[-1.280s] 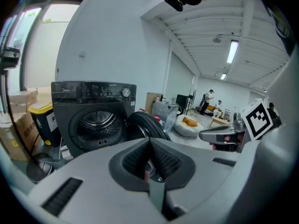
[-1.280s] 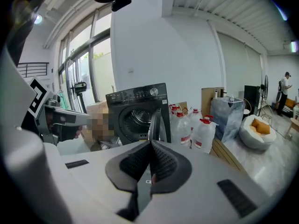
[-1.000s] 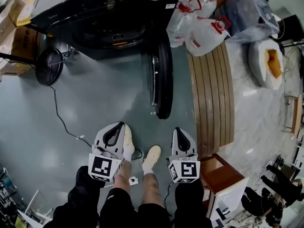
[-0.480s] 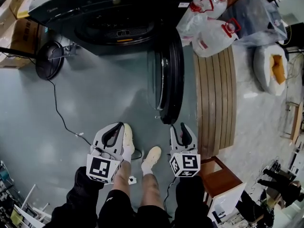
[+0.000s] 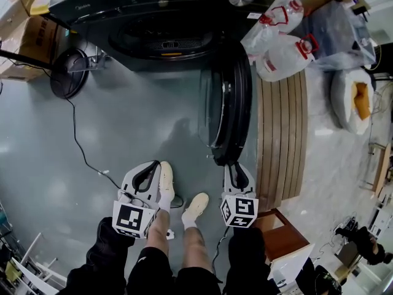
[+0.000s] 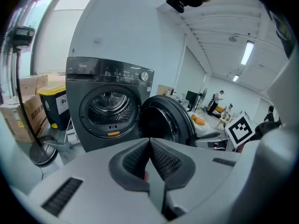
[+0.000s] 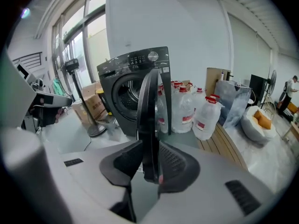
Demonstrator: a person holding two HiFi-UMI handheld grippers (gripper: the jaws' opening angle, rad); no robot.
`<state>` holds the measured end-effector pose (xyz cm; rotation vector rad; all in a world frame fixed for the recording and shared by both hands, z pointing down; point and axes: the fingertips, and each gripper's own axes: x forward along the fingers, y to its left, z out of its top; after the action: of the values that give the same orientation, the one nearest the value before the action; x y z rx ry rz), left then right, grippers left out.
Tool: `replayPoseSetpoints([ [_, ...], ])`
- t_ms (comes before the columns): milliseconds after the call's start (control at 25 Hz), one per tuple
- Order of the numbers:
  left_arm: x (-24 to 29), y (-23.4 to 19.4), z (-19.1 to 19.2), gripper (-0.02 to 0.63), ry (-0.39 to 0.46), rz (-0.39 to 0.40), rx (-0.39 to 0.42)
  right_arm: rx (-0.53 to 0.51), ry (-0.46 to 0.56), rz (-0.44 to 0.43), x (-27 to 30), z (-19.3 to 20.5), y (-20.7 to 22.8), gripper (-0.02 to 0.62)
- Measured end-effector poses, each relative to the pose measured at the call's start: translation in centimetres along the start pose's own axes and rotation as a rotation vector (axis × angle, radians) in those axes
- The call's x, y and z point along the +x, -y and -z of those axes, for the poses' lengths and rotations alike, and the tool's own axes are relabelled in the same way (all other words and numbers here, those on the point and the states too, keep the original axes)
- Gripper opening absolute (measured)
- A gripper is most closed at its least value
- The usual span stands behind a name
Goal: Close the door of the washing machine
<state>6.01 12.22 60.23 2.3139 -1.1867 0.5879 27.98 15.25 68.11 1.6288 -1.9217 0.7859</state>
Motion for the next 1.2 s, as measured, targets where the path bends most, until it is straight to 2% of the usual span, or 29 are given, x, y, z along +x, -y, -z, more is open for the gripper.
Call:
replayPoseSetpoints([
  [160,-0.5,-0.7,0.1,0.023,0.010,-0.010,-0.014,-0.012,-0.019,0.019,0.3,-0.1,-0.4,0.068],
  [760,-3.2,-4.2,0.1,0.023,0.038,-0.072,-0.039,-0.051,-0.066,-0.105,2.5,-0.8,-8.2,0.083],
  [1200,-5.6,-8.1,-1.8,0.025,0.043,-0.136,-0.056,-0.067,-0.121,-0.178,4.7,-2.3,-14.7,0.092],
])
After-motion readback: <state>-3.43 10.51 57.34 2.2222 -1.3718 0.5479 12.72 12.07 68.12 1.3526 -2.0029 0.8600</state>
